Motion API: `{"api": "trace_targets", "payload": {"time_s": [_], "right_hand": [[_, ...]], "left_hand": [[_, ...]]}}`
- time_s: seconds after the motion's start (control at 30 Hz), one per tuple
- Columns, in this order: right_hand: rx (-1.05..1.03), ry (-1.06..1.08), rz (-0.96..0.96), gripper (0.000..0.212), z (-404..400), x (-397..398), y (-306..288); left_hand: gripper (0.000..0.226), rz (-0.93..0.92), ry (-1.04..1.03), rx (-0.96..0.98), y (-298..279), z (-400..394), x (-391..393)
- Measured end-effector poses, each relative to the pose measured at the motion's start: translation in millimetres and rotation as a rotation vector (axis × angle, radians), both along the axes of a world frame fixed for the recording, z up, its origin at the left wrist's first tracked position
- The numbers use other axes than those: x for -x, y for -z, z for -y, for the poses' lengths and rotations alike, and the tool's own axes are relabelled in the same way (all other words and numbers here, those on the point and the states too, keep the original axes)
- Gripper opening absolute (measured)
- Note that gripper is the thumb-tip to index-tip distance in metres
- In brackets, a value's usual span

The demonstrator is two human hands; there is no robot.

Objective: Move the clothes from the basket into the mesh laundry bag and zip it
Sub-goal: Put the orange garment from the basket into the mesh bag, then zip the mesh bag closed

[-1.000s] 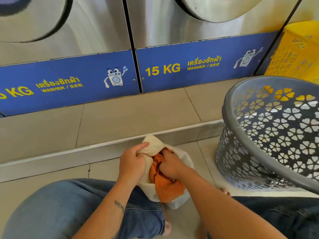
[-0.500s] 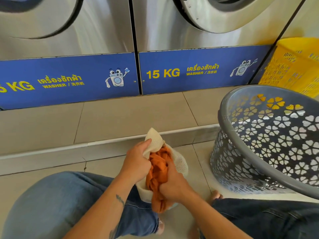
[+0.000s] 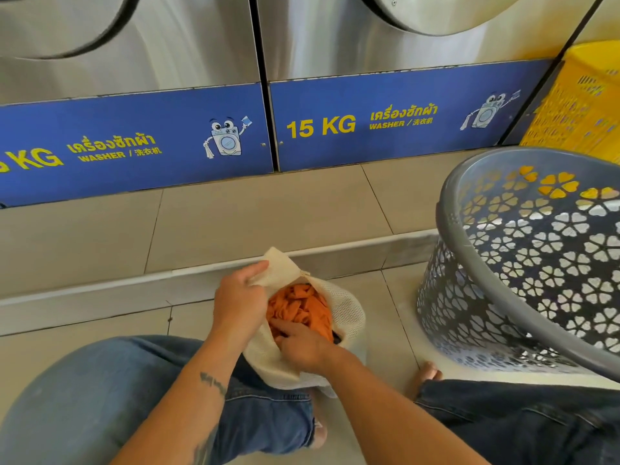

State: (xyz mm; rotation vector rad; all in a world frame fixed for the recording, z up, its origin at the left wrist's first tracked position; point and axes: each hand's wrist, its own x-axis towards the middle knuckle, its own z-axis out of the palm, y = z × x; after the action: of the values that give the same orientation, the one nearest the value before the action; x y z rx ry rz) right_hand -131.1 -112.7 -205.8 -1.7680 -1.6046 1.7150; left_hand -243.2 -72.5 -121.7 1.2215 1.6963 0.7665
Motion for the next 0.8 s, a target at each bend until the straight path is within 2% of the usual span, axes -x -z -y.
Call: {"api": "trace_targets", "payload": {"time_s": [0.07,0.13,0.2,0.27,0.3,0.43,0.53,0.67,0.8], "right_hand": [[-0.062,0.055,-0.074,0.053,-6,-1,-11],[-0.220,0.227,-0.084,0.048,-2,-13,-16],[-0.432,0.430,0.034,0.036,7,-33,-14],[-0.528,0.449,0.237,0.031,16,-49,-4],[-0.500,0.397,0.268,0.033,19,-51,0],[-0.375,0.120,0.168,0.041,33,-29,7],[-0.225,-0.021,0.261,0.043,30,-30,9],[-0.179,0.067,0.282,0.049,26,-51,-17],[-0.211,0.150,0.517,0.055,36,-85,-41]], "left_hand": [[0.056,0.034,-0.115,0.005,0,-3,6],[0.056,0.052,-0.145,0.010,-1,-3,6],[0.056,0.049,-0.108,0.003,-3,-6,-1],[0.056,0.039,-0.074,0.012,-3,-7,-7],[0.056,0.041,-0.064,0.023,-3,-7,-8],[0.055,0.039,-0.032,0.012,-1,-3,-13],[0.054,0.001,-0.043,0.008,-2,-2,-10],[0.048,-0.060,0.003,-0.013,1,-1,-2],[0.044,-0.034,0.086,-0.010,2,-3,-7]]}}
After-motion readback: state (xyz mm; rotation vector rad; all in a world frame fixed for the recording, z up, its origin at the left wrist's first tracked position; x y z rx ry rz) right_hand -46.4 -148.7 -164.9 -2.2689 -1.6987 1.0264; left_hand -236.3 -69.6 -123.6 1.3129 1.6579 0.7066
